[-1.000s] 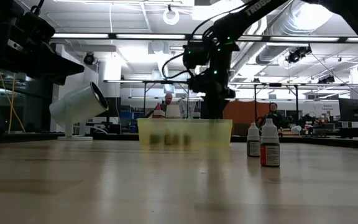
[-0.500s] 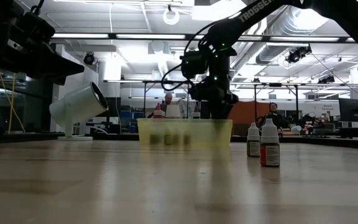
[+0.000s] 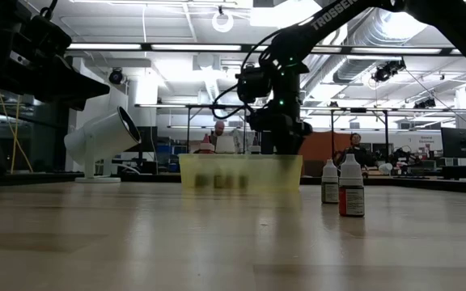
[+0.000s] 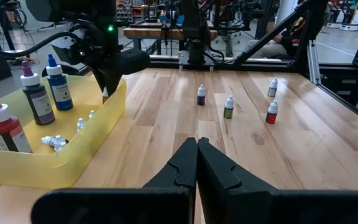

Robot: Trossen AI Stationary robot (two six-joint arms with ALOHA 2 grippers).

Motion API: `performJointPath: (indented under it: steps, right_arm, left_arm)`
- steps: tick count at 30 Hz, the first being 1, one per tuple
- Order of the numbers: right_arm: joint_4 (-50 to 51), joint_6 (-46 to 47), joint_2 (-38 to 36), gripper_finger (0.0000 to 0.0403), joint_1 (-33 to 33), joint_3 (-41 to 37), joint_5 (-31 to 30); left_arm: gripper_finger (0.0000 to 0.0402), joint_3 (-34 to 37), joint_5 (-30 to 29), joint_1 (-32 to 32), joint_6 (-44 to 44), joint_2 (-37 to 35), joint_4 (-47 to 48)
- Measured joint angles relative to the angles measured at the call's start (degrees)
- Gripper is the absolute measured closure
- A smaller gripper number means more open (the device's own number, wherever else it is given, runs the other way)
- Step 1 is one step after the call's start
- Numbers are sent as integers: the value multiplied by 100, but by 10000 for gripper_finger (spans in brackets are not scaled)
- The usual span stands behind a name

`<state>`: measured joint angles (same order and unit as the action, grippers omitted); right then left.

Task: Pick & Place food coloring
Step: Put the small orange food coloring bottle into the yellow container, then put the small purple food coloring bottle into the yellow container

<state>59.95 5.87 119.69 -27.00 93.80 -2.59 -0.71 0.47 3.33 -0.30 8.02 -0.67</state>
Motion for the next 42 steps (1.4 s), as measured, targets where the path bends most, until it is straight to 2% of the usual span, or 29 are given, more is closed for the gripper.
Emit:
performJointPath:
  steps: [19, 31, 42]
  right_arm:
    - [17, 160, 58, 326, 15, -9, 237]
    - [-24, 160, 58, 266, 15, -9, 233]
    - [-227, 160, -234, 240, 15, 2, 134]
  left_arm:
    - [401, 0, 0, 1, 1, -1, 0]
    - [401, 0, -2, 2, 2, 1, 0]
    - [401, 0, 0, 2, 0, 1, 0]
